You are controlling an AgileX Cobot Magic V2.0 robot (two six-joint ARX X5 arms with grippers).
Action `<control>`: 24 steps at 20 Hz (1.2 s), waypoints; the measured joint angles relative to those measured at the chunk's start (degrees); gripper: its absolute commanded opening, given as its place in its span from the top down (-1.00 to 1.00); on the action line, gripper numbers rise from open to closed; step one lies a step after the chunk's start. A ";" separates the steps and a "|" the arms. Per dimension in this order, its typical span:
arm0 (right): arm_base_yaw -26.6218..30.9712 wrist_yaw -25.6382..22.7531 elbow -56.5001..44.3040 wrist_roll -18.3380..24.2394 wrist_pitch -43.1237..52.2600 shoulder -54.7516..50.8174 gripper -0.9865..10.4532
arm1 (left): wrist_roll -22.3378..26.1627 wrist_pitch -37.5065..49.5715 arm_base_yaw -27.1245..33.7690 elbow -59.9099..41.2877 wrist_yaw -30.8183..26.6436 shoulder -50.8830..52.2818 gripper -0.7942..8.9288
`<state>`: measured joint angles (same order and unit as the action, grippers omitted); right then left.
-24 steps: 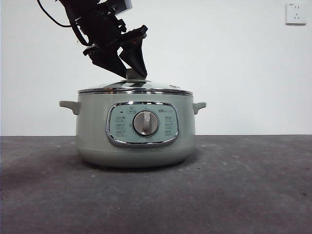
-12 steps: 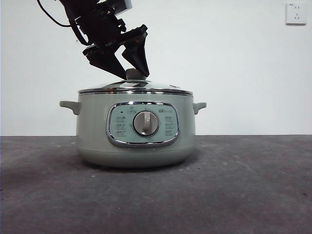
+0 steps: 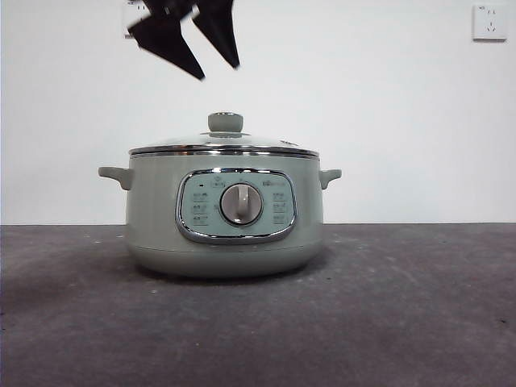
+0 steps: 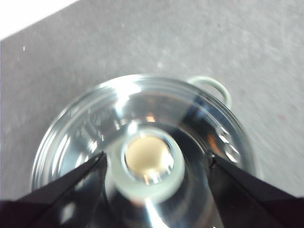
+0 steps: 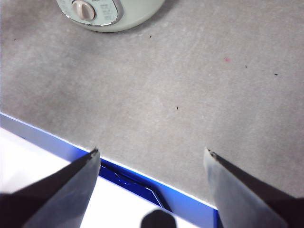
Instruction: Pick up the egg,open the lid,put the egg in the pot,close the lid
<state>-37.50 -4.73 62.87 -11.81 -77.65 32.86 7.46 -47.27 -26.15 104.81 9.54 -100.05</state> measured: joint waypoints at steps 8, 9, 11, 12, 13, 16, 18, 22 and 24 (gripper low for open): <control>0.00 0.00 0.00 0.92 0.02 0.00 0.17 | 0.00 -20.41 -0.02 2.05 4.17 14.86 0.13; 0.00 0.00 0.00 1.07 0.02 0.00 0.17 | 0.00 -22.62 -0.07 2.05 4.20 16.76 0.13; 0.00 0.02 0.00 1.11 0.17 0.00 0.17 | 0.00 -26.67 -0.79 2.05 4.22 20.48 0.13; 0.00 0.02 -0.02 1.14 1.40 0.00 0.17 | 0.00 -28.11 -1.22 2.05 4.39 22.27 0.13; 0.00 0.20 -0.02 1.18 3.30 0.00 0.17 | -0.07 -28.48 -1.62 2.05 4.50 24.06 0.13; 0.00 1.25 -0.02 1.36 5.42 0.02 0.17 | -1.90 -28.46 -2.51 2.05 4.52 29.33 0.13; 0.00 1.29 -0.02 1.36 5.29 0.02 0.17 | -3.41 -28.46 -3.43 2.05 4.55 32.09 0.13; 0.00 1.29 -0.02 1.36 5.29 0.02 0.17 | -5.01 -28.48 -4.42 2.05 4.55 34.21 0.13; 0.00 1.29 -0.02 1.36 5.29 0.02 0.18 | -5.18 -28.48 -4.42 2.05 4.55 34.16 0.24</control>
<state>-37.50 -3.44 62.85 -10.46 -72.36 32.88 2.28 -75.75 -30.57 106.87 14.09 -65.89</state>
